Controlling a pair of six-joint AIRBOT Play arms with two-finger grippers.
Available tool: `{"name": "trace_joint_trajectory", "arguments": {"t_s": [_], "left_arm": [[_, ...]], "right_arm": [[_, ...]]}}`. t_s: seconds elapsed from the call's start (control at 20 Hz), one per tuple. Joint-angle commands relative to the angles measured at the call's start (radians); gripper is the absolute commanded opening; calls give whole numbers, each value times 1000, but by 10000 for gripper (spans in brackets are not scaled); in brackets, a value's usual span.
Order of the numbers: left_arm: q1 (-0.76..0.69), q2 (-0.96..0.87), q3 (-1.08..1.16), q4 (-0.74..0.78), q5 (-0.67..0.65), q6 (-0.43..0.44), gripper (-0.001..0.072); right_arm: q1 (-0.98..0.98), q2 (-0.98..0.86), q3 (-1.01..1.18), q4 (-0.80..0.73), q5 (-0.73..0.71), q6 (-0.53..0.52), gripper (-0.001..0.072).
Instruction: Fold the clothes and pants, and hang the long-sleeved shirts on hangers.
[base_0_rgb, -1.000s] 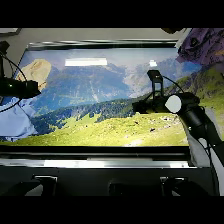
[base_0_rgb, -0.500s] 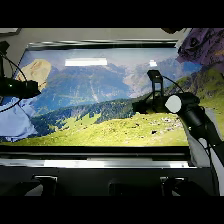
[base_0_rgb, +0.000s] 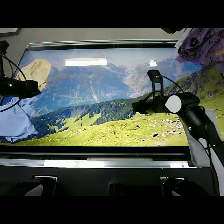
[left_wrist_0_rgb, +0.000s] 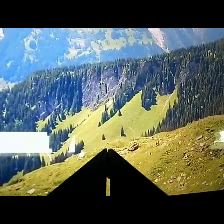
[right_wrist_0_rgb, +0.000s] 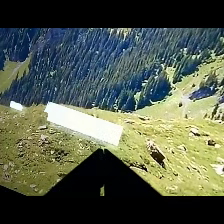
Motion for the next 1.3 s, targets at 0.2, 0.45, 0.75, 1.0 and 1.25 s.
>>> {"name": "trace_joint_trajectory", "arguments": {"t_s": [0.2,0.45,0.75,1.0,1.25], "left_arm": [[16,-35,-10,144,-92,-216,543],[57,-56,-132,401,-120,-163,720],[403,-60,-346,359,190,-248,720],[736,-166,-396,64,483,-158,719],[793,-353,-396,48,702,-131,719]], "right_arm": [[1,1,1,0,-2,0,38],[1,1,1,0,-2,0,38],[1,1,1,0,-2,0,38],[1,1,1,0,8,0,38],[1,1,1,0,12,1,41]]}}
